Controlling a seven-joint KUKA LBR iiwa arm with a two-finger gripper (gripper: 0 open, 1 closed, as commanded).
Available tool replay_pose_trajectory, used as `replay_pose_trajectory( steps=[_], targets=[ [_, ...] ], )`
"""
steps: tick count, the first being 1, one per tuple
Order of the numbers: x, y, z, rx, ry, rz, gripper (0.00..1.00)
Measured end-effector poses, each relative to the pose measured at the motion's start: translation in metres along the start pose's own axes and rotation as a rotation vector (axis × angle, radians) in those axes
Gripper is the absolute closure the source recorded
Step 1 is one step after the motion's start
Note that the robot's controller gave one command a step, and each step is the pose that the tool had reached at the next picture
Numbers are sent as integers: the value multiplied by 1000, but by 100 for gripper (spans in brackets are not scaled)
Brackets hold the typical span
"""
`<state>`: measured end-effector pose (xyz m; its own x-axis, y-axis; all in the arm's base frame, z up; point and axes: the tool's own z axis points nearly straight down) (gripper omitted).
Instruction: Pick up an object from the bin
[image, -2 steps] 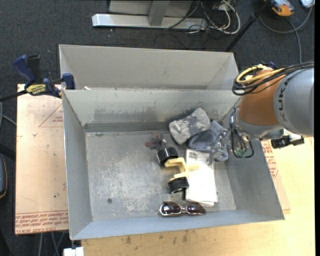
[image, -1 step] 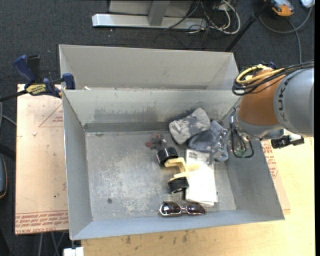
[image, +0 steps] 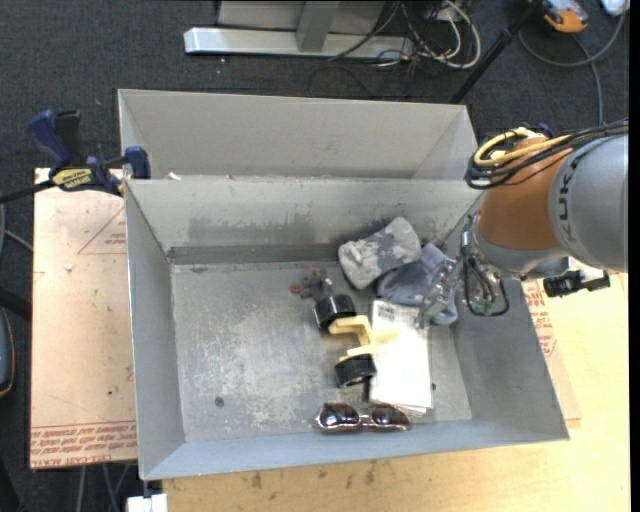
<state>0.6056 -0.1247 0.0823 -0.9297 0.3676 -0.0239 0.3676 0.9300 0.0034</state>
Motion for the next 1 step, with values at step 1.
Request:
replay_pose_trajectory(
  steps=[1],
  targets=[
    [0, 0, -9, 0, 10, 0, 100]
  ],
)
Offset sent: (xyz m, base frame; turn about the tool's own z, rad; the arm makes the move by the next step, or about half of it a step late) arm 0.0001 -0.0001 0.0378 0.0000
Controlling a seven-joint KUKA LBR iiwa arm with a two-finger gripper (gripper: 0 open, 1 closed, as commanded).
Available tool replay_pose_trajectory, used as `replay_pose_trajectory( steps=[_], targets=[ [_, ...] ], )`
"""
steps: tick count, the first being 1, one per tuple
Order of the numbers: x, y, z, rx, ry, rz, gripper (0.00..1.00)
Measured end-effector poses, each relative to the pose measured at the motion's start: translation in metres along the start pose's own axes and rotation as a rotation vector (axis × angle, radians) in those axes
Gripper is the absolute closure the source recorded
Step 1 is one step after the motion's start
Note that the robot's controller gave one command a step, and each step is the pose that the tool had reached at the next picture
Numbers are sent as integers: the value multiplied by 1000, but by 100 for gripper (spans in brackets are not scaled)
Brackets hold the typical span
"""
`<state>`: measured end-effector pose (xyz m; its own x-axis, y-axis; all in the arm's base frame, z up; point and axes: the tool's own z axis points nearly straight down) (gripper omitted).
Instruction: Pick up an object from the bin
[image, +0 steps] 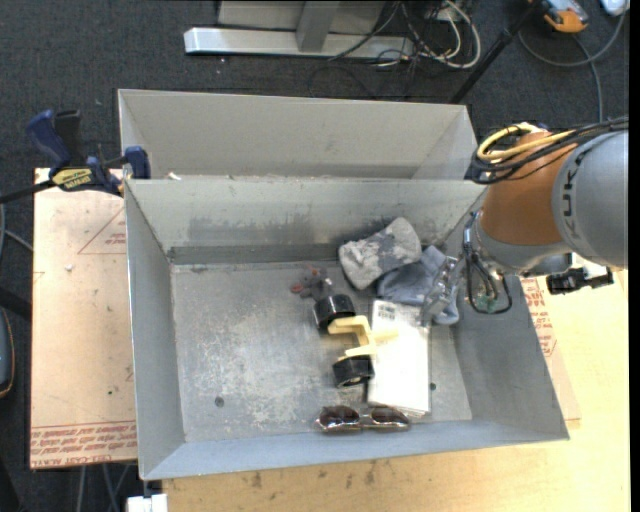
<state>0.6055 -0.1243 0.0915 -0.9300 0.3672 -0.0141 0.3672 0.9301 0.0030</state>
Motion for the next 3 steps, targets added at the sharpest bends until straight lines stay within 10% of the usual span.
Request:
replay_pose_trajectory(
  steps=[3],
  targets=[
    [2, 0, -31, 2, 18, -1, 100]
  ],
)
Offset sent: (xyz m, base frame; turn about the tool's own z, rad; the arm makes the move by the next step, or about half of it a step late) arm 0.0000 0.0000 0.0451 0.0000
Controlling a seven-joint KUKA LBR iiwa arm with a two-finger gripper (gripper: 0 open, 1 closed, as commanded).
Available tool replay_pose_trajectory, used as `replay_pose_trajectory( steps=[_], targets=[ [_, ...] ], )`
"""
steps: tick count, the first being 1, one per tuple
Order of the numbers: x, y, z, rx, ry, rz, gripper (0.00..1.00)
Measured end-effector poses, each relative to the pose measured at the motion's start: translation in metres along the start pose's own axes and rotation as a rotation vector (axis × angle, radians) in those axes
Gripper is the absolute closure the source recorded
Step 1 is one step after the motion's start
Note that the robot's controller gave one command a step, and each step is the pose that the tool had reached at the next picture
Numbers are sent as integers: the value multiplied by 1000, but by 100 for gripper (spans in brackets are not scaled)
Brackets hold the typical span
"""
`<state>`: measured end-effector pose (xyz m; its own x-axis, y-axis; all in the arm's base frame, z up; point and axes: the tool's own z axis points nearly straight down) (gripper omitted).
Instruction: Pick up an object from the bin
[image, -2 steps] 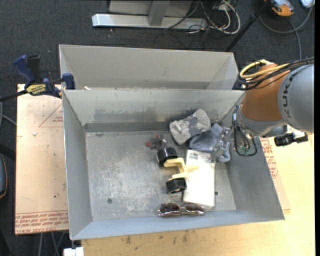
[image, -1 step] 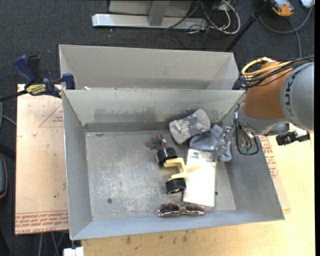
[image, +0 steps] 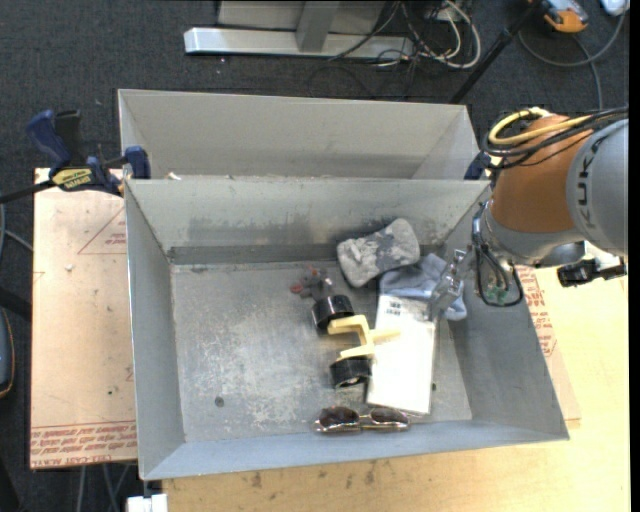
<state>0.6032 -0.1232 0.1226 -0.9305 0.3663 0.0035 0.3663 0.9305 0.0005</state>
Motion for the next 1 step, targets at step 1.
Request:
replay_pose_trajectory(
  steps=[1],
  targets=[
    [0, 0, -22, 0, 1, 0, 100]
  ],
)
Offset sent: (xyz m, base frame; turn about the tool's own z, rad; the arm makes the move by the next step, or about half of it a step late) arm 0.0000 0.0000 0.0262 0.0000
